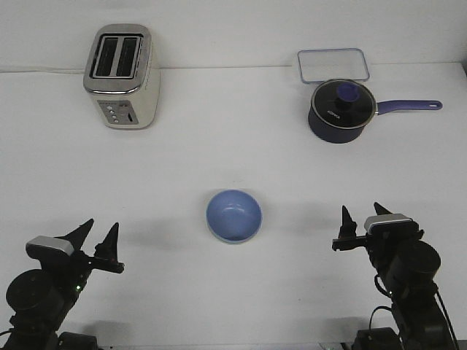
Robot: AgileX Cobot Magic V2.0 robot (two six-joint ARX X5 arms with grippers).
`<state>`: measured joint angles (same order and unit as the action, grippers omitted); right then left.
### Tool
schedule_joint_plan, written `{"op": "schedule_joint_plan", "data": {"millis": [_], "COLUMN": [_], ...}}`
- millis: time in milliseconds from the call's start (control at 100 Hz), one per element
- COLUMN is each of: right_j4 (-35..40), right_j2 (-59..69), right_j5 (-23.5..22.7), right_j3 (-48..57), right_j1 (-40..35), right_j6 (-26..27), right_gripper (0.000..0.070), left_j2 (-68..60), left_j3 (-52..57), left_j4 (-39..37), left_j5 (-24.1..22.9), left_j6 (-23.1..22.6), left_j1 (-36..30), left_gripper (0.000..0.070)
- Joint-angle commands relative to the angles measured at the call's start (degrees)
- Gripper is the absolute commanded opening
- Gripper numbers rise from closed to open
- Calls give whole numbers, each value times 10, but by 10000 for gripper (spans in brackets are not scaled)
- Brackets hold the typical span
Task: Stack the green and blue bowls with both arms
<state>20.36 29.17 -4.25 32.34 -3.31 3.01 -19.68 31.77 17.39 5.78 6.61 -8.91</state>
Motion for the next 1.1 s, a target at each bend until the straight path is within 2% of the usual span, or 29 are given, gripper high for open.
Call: {"op": "schedule_joint_plan", "data": {"millis": [0,40,120,190,1090], "right_j4": [-7,-7,-7,-7,-7], "right_j2": [1,1,1,1,1], "right_j5": [2,2,2,2,2], "right_j3": [3,3,3,3,3], "right_j1": [0,0,0,0,0], "right_j6": [2,2,2,2,2], "right_gripper": [442,370,170,0,0], "left_j2": [1,1,1,1,3], "left_j3": [7,7,7,7,7], "left_j4": [-5,-5,-2,-2,-8], "left_j5": [-2,-2,-2,-2,-2], "left_j6": [-1,-1,-1,-1,-1], "left_j1": [-1,-1,-1,-1,-1], "left_gripper": [318,225,0,9,12]}}
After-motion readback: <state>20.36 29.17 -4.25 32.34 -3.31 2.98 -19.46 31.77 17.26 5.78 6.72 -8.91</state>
